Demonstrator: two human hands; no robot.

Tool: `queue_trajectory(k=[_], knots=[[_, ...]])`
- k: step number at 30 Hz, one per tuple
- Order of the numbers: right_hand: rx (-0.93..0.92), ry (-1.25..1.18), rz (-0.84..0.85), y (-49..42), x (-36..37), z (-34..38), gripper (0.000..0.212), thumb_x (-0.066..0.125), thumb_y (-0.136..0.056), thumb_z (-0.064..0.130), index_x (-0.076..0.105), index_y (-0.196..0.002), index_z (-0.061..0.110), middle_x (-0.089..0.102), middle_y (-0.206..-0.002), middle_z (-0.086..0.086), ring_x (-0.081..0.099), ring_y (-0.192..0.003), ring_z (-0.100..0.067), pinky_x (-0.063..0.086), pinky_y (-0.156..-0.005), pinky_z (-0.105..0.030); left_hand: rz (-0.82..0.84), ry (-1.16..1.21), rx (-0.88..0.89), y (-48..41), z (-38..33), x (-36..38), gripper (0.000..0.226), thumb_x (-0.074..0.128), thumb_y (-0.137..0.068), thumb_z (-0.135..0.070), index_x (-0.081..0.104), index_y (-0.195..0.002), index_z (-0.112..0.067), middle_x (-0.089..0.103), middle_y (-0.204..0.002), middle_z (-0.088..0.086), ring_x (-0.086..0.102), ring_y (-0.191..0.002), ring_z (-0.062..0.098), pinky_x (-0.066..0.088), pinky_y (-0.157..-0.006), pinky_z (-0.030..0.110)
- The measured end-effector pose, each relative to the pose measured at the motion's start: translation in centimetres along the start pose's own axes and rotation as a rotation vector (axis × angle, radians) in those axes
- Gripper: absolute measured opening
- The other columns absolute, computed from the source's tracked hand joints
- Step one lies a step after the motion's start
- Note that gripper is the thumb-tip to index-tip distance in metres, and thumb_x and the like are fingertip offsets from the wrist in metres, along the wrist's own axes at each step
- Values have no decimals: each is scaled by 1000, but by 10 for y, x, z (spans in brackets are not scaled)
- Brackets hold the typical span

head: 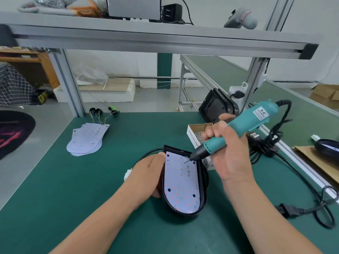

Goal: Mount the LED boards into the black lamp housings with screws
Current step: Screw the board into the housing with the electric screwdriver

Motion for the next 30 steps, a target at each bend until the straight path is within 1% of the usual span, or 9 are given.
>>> queue_trajectory(k=[3, 5, 8, 11, 13, 17, 21, 27, 30], knots=[[64, -86, -36, 2, -3, -7, 9, 62, -101, 12, 64, -106, 19, 44, -76, 0, 53, -74, -19, 49, -79, -35, -135, -206, 45, -3, -2, -18, 43, 33, -109, -40, 58, -82, -17, 70, -60, 4, 61, -46, 16, 55, -56, 34], [89, -138, -54, 2, -5, -10, 8, 62, -101, 13, 62, -107, 19, 45, -76, 0, 53, -74, -18, 48, -80, -34, -215, -246, 86, -5, -4, -27, 36, 32, -111, -30, 61, -94, -17, 70, -61, 2, 56, -43, 12, 51, -51, 32], [101, -155, -59, 3, -5, -12, 9, 61, -101, 12, 62, -106, 19, 46, -76, 0, 54, -73, -18, 49, -80, -34, -266, -41, 117, -5, -9, -32, 25, 32, -110, -18, 57, -106, -21, 69, -64, -6, 54, -45, 14, 42, -44, 27], [116, -168, -49, 7, 0, -15, 10, 60, -101, 10, 64, -103, 20, 46, -75, 1, 54, -72, -18, 51, -77, -33, -258, 179, 140, -2, -14, -33, 25, 32, -108, -10, 56, -109, -15, 73, -72, 0, 53, -49, 18, 40, -42, 26], [125, -176, -37, 10, 4, -16, 11, 59, -101, 9, 63, -103, 19, 44, -75, 0, 54, -72, -18, 51, -77, -32, -193, 291, 133, -1, -15, -31, 26, 36, -111, -10, 62, -109, -10, 76, -78, 7, 52, -50, 17, 39, -43, 25], [139, -187, -22, 12, 9, -18, 11, 59, -100, 9, 62, -102, 18, 44, -75, 0, 53, -72, -18, 52, -76, -32, -77, 484, 110, -2, -14, -27, 25, 52, -112, -12, 77, -111, -9, 71, -81, 3, 49, -53, 11, 38, -45, 21], [140, -189, -18, 13, 10, -18, 11, 60, -98, 8, 63, -102, 18, 45, -75, 0, 54, -72, -19, 51, -77, -33, -94, 502, 111, -4, -14, -30, 25, 46, -114, -19, 71, -120, -15, 77, -89, 7, 54, -55, 15, 41, -46, 22], [142, -164, -31, 15, 11, -19, 12, 60, -95, 6, 63, -101, 17, 41, -74, -2, 52, -72, -20, 51, -77, -34, -155, 569, 69, -6, -11, -34, 23, 36, -107, -4, 56, -118, -4, 76, -83, 15, 56, -49, 20, 40, -42, 25], [140, -158, -28, 16, 11, -20, 14, 60, -95, 5, 64, -100, 17, 42, -73, -2, 52, -71, -21, 51, -77, -34, -106, 620, -30, -11, -2, -33, 21, 41, -110, -5, 60, -118, -2, 77, -85, 12, 57, -54, 15, 44, -45, 23]])
Point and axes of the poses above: each hand's wrist, its own y-axis away from the middle knuckle, its own x-axis out of the palm, z = x × y, the point moved 5 cm from there along -y, towards the middle knuckle
